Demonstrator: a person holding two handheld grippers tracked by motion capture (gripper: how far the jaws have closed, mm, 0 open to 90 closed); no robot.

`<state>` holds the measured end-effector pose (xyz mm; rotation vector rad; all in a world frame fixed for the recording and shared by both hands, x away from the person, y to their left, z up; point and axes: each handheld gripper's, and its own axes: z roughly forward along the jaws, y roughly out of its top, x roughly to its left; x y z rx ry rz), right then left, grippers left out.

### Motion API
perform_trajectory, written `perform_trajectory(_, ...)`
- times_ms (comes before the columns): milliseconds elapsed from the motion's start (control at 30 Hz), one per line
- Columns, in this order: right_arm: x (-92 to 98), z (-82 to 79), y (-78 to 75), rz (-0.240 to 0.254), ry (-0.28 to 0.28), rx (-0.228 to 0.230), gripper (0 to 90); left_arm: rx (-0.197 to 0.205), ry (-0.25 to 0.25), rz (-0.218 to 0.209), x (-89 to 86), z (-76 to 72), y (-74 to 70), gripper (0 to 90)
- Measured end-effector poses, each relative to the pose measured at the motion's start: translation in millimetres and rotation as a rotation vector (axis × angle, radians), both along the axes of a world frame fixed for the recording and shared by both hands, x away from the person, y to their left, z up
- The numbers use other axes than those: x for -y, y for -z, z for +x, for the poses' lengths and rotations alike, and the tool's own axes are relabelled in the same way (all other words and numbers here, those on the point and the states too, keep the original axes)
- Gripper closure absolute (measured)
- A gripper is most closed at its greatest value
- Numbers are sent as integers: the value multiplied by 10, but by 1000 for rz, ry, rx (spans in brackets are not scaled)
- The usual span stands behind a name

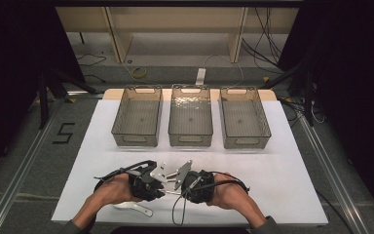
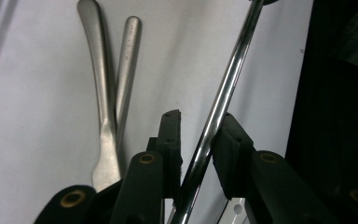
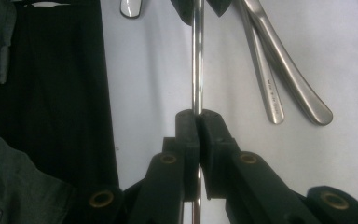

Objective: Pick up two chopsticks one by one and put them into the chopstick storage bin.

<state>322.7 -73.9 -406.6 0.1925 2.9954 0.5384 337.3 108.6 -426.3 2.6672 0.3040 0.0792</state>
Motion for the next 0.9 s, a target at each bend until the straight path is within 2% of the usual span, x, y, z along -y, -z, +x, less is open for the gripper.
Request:
perform_trajectory(67,2,-6,5,-5,-4,-1,865,-1,37,-4,0,-16,10,766)
perform_trajectory(167,29,30,25,-4,-9,7,826,-76,76,-19,8,-18,36,817)
perform_trajectory(233,51,61,25,-10,11,-12,810,-100,82,-25,18,-22,43,832)
perform_trajectory(300,65,75,26,-3,7,-20,796,-98,77,-37,6,-17,34,835)
perform_trajectory(367,74,88,13,26,54,-16,754,-102,44,-44,-10,1,21,836)
perform_trajectory(533,208,184,-138,152,147,-3,572,-97,-24,-45,-49,54,22,837)
perform_trajectory(567,231,185,-173,174,187,-8,548,-86,-40,-51,-54,58,18,837)
perform_trajectory(600,260,200,-191,201,201,3,513,-94,-58,-65,-66,75,11,836)
perform_trajectory(633,289,211,-211,220,218,8,483,-84,-71,-70,-77,82,0,836)
perform_trajectory(733,379,226,-245,292,258,42,471,-49,-159,-96,-143,145,-45,836)
perform_trajectory(833,478,217,-261,401,302,64,429,-41,-244,-117,-240,219,-85,836)
perform_trajectory(900,549,213,-261,452,339,94,404,-40,-289,-138,-311,267,-104,836)
